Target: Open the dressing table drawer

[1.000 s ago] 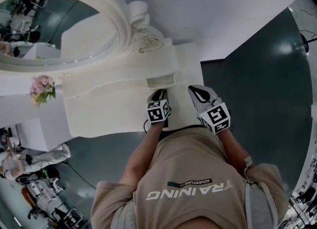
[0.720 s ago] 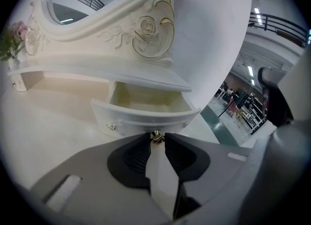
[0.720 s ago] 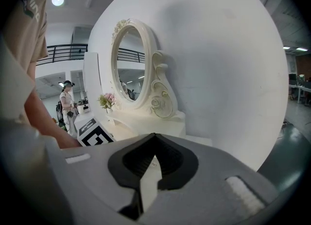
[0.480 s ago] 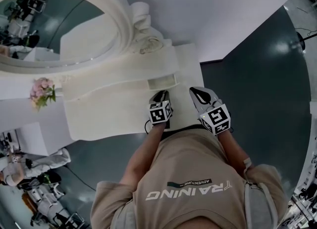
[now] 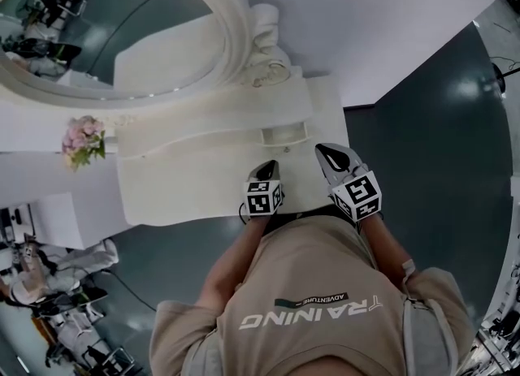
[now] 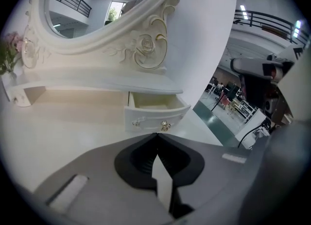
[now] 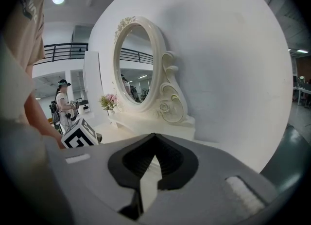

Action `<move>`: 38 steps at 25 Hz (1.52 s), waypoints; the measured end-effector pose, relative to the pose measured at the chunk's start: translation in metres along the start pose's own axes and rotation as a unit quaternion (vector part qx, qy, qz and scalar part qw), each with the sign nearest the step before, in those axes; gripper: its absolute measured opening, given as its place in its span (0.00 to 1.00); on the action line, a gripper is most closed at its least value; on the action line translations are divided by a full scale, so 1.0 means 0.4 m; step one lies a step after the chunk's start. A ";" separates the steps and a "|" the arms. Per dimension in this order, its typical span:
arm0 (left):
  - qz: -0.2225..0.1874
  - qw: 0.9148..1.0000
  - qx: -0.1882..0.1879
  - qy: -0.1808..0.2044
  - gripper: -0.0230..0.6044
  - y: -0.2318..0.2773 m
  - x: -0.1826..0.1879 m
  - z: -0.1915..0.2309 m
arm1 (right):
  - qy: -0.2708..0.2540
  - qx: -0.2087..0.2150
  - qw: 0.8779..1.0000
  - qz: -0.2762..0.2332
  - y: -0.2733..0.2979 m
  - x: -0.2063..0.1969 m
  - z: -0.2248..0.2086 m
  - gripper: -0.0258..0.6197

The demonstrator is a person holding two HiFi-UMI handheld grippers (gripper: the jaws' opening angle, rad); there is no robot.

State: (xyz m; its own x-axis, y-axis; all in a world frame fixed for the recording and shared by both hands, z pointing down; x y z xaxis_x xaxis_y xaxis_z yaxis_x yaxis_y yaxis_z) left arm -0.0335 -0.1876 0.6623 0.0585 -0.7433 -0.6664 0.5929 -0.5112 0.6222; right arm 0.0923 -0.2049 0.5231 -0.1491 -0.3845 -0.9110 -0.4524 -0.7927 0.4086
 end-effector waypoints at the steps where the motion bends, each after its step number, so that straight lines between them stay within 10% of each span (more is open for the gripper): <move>1: -0.002 1.000 -0.003 0.008 0.06 -0.015 0.002 0.003 | -0.002 0.001 1.000 -0.001 0.002 0.006 0.009 0.04; 14: -0.111 0.990 -0.020 0.079 0.06 -0.258 0.208 -0.016 | -0.034 0.008 0.999 -0.030 0.018 0.103 0.070 0.04; 38: -0.289 0.938 -0.045 0.188 0.07 -0.510 0.607 -0.127 | -0.068 -0.016 0.984 -0.166 -0.091 0.462 0.096 0.04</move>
State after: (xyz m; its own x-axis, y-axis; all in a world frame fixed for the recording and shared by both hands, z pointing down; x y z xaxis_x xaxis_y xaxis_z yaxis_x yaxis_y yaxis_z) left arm -0.0997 -0.2418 0.3528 -0.0244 -0.1400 -0.9898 0.6771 -0.7308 0.0867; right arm 0.0472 -0.2291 0.3377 -0.1140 -0.0363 -0.9928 -0.4689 -0.8790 0.0860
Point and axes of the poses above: the fingertips, and each gripper's own axes: y forward along the fingers, z to its left, x out of its top, the point moved 1 cm from there along -y, backward along the fingers, and after that the axes turned 13 degrees about -x, right-handed, at the moved point
